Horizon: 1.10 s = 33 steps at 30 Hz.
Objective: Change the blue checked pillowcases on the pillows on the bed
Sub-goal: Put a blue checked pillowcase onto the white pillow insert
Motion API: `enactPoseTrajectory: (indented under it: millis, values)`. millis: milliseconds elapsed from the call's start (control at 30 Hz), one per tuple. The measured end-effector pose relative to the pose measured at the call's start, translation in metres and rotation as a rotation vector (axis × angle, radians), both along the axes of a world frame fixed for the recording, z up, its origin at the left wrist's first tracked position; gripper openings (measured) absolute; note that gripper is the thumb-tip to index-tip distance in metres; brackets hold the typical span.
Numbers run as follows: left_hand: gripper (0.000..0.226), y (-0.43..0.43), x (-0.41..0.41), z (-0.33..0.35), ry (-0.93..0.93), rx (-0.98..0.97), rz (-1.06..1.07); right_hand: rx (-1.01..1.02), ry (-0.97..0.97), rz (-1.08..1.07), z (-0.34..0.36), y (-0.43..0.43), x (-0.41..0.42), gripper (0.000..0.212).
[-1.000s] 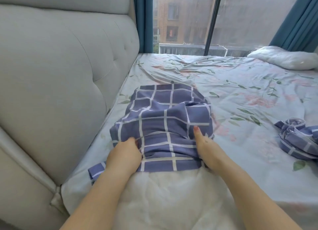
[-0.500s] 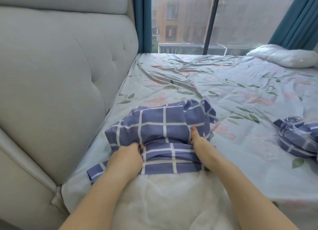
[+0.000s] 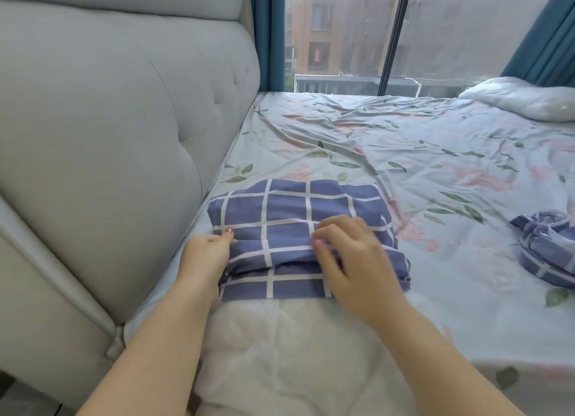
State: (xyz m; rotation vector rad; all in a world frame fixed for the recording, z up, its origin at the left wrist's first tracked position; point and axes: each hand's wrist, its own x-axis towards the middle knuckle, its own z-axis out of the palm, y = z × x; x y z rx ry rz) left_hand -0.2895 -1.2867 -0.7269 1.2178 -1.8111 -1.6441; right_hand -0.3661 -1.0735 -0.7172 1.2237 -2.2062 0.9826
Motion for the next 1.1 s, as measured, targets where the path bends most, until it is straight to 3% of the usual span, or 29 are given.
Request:
enactPoseTrajectory:
  millis: [67, 167, 300, 533, 667, 800, 900, 967, 1033, 1100]
  values:
    - [0.029, -0.006, -0.002, -0.002, 0.008, 0.036, 0.021, 0.163, 0.035, 0.116, -0.007, -0.007, 0.013, 0.03]
    - [0.023, -0.005, -0.002, 0.004, 0.041, 0.151, 0.028, 0.299, 0.12, 0.042, -0.017, -0.018, 0.024, 0.045]
    - [0.03, 0.005, 0.0, 0.007, 0.038, 0.171, 0.0, 0.223, 0.117, -0.13, -0.019, -0.03, 0.023, 0.048]
    - [0.034, 0.008, -0.001, 0.001, -0.027, 0.181, -0.057, 0.197, 0.123, -0.175, -0.022, -0.033, 0.02, 0.031]
    - [0.077, 0.013, -0.003, 0.001, -0.196, 0.169, -0.143, 0.212, 0.061, -0.13, -0.017, -0.032, 0.02, 0.03]
    - [0.108, 0.014, 0.003, 0.005, -0.232, 0.063, -0.33, 0.342, -0.262, -0.008, -0.001, -0.025, 0.022, 0.037]
    - [0.113, 0.011, 0.005, 0.005, -0.223, 0.038, -0.375, 0.267, -0.357, 0.022, 0.002, -0.017, 0.02, 0.032]
    - [0.104, 0.01, 0.008, 0.003, -0.304, 0.029, -0.392, 0.14, -0.275, -0.111, 0.0, -0.008, 0.016, 0.02]
    - [0.112, 0.012, 0.012, 0.004, -0.398, 0.022, -0.433, 0.035, -0.237, -0.365, 0.0, 0.007, 0.009, 0.019]
    - [0.122, 0.014, 0.016, 0.01, -0.445, 0.046, -0.455, 0.158, -0.473, -0.607, 0.001, 0.03, -0.004, 0.041]
